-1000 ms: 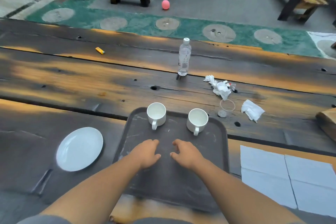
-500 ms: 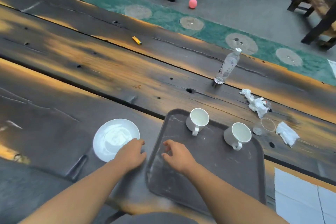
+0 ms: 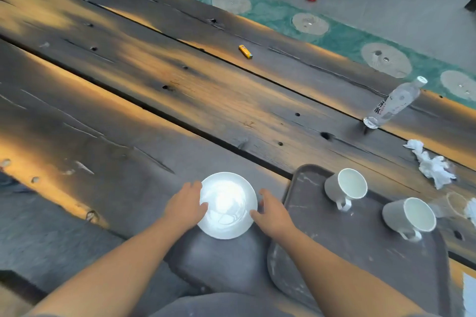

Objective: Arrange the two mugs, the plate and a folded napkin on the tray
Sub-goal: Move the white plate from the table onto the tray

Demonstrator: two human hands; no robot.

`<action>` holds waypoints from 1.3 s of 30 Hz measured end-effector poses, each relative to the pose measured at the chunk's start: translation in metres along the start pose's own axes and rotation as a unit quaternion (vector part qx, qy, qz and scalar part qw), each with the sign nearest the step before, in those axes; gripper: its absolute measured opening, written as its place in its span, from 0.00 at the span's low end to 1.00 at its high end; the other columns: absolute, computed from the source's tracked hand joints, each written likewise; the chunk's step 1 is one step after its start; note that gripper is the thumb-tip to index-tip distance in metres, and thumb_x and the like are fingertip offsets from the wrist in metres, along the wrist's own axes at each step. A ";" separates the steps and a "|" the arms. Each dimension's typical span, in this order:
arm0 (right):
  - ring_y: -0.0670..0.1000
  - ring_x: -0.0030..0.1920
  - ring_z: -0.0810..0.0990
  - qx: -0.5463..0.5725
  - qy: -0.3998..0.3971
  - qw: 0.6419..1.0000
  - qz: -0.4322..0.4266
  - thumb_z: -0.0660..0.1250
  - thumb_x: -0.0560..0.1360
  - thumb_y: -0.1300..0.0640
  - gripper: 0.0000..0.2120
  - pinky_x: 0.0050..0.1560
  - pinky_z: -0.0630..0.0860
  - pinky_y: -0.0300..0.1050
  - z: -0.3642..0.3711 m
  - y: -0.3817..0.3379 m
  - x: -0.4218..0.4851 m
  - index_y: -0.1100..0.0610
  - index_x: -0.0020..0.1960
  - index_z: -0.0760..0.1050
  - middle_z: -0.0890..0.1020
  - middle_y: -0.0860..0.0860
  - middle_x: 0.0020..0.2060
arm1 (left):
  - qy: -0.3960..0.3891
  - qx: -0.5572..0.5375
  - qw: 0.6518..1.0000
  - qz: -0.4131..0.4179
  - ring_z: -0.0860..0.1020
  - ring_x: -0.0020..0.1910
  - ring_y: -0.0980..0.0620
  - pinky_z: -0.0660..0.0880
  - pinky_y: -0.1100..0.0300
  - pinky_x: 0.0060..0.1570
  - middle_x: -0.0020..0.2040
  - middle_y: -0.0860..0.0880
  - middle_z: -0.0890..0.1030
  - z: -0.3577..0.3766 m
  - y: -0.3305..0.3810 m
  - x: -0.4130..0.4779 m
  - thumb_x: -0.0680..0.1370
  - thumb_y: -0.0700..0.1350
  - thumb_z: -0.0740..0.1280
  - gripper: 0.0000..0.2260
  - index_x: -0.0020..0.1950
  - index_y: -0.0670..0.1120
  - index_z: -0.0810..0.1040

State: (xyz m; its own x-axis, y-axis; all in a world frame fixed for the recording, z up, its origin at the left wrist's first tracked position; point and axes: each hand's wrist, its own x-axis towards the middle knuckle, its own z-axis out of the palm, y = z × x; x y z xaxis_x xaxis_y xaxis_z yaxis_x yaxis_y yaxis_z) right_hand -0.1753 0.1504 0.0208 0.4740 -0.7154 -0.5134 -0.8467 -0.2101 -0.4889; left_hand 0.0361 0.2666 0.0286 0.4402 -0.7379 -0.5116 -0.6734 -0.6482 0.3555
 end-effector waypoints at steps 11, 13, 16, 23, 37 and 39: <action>0.52 0.48 0.81 0.026 0.006 0.997 0.072 0.69 0.78 0.51 0.13 0.52 0.80 0.52 0.015 0.002 0.022 0.51 0.60 0.71 0.80 0.48 0.47 | -0.013 -0.036 0.999 -0.039 0.78 0.53 0.40 0.74 0.51 0.46 0.53 0.45 0.80 0.005 -0.024 0.016 0.79 0.48 0.66 0.14 0.60 0.44 0.70; 0.51 0.47 0.81 0.024 0.007 0.997 0.079 0.69 0.78 0.51 0.09 0.51 0.81 0.52 0.018 0.003 0.026 0.50 0.56 0.71 0.79 0.46 0.45 | -0.011 -0.040 0.998 -0.045 0.76 0.46 0.42 0.71 0.53 0.41 0.47 0.47 0.78 0.007 -0.023 0.018 0.79 0.48 0.65 0.10 0.56 0.45 0.69; 0.51 0.45 0.81 0.024 0.009 0.995 0.099 0.67 0.79 0.52 0.05 0.51 0.82 0.53 0.021 0.006 0.031 0.51 0.50 0.72 0.79 0.46 0.42 | -0.014 -0.046 0.998 -0.048 0.74 0.41 0.44 0.69 0.54 0.38 0.44 0.47 0.77 0.011 -0.022 0.023 0.79 0.48 0.65 0.09 0.47 0.47 0.67; 0.53 0.29 0.85 0.050 -0.040 0.992 0.112 0.60 0.82 0.56 0.06 0.39 0.85 0.49 0.019 0.008 0.036 0.54 0.46 0.71 0.85 0.53 0.32 | -0.045 -0.104 0.992 -0.061 0.83 0.32 0.37 0.82 0.45 0.37 0.42 0.40 0.81 0.010 -0.021 0.026 0.82 0.46 0.64 0.11 0.43 0.44 0.68; 0.47 0.23 0.82 0.134 -0.022 0.985 0.108 0.54 0.85 0.58 0.09 0.30 0.80 0.39 -0.007 0.018 0.010 0.55 0.55 0.73 0.84 0.54 0.30 | -0.029 -0.166 0.985 -0.043 0.78 0.23 0.47 0.80 0.51 0.31 0.31 0.42 0.81 0.007 0.004 0.025 0.83 0.46 0.62 0.13 0.42 0.40 0.70; 0.48 0.24 0.81 0.150 -0.007 0.982 0.116 0.54 0.85 0.58 0.10 0.30 0.81 0.41 -0.011 0.026 0.000 0.57 0.54 0.73 0.84 0.56 0.32 | -0.033 -0.166 0.985 -0.032 0.78 0.24 0.47 0.80 0.50 0.33 0.32 0.41 0.82 0.010 0.014 0.023 0.83 0.47 0.62 0.13 0.45 0.38 0.72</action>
State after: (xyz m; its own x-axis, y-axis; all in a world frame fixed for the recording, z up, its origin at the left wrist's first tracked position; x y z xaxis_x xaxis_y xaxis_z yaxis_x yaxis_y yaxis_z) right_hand -0.2004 0.1375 0.0159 0.2818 -0.7114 -0.6438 -0.8234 0.1652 -0.5429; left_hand 0.0306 0.2424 0.0146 0.4292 -0.6865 -0.5869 -0.4084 -0.7271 0.5519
